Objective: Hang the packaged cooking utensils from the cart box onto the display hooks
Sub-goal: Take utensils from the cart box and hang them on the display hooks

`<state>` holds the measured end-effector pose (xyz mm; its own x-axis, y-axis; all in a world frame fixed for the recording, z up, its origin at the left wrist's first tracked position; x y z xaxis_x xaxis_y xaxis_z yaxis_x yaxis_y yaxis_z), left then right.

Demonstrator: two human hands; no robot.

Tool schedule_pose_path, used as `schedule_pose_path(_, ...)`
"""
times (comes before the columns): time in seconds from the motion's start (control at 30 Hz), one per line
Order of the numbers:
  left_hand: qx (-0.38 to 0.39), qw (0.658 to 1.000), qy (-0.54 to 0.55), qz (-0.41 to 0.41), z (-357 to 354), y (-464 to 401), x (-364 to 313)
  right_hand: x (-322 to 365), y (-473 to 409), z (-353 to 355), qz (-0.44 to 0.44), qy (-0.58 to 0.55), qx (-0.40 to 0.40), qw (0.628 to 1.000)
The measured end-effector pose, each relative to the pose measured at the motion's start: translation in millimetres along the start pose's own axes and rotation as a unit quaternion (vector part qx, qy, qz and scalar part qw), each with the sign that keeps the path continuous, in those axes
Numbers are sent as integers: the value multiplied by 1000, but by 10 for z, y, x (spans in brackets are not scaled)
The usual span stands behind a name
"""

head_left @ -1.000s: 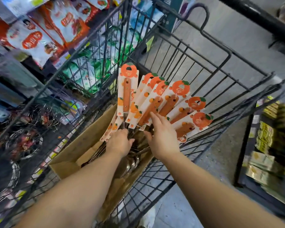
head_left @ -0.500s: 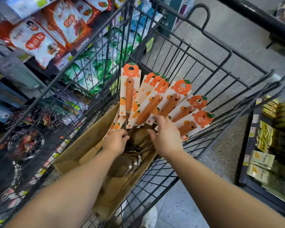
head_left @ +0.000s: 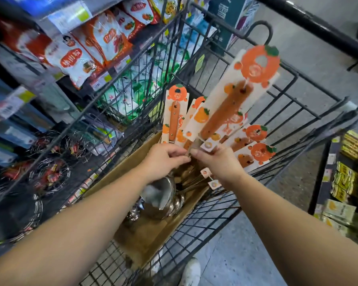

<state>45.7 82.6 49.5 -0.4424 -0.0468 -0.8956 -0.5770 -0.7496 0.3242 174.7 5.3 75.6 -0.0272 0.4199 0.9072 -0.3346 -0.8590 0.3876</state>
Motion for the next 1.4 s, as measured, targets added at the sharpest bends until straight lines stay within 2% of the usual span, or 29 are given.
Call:
schedule_pose_path(0.07, 5, 999, 24, 26, -34, -6, 120, 17, -50, 69, 5, -12, -26, 1000)
schedule_pose_path(0.23, 40, 989, -44, 138, -131, 138, 894, 88, -86, 345, 40, -47, -126, 990)
schedule_pose_path(0.4, 70, 985, -53, 152, -514, 131, 1253, 142, -102, 478, 81, -40, -163, 982)
schedule_pose_path(0.53, 100, 970, -124, 181, -762, 58, 1510, 96, -116, 484, 74, -32, -168, 983)
schedule_pose_path(0.7, 94, 960, -214, 152, -936, -20, 1580, 77, -147, 542, 73, -10, -184, 980)
schedule_pose_path(0.8, 95, 957, -209, 176, -1025, -52, 1688, 69, -164, 569, 74, -8, -198, 977)
schedule_pose_path(1.03, 17, 952, -267, 150, -1017, -88, 1619, 73, -156, 539, 77, -25, -196, 977)
schedule_pose_path(1.2, 1, 958, -239, 158, -796, -66, 1639, 56, -150, 518, 72, -40, -197, 977)
schedule_pose_path(1.4, -25, 948, -294, 118, -327, -41, 1364, 108, -17, 388, 70, -48, -173, 981)
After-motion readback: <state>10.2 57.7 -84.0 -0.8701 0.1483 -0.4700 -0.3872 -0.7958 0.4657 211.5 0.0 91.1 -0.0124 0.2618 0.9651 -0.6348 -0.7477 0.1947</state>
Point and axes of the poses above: each hand's wrist, its own y-axis away from the middle knuckle, its own z-axis out of the back of the hand, x = y × z, the point moved 8 cm from there along -y, towards the middle knuckle, and after that the axes turned 3 degrees about z, right-handed, at the moved point
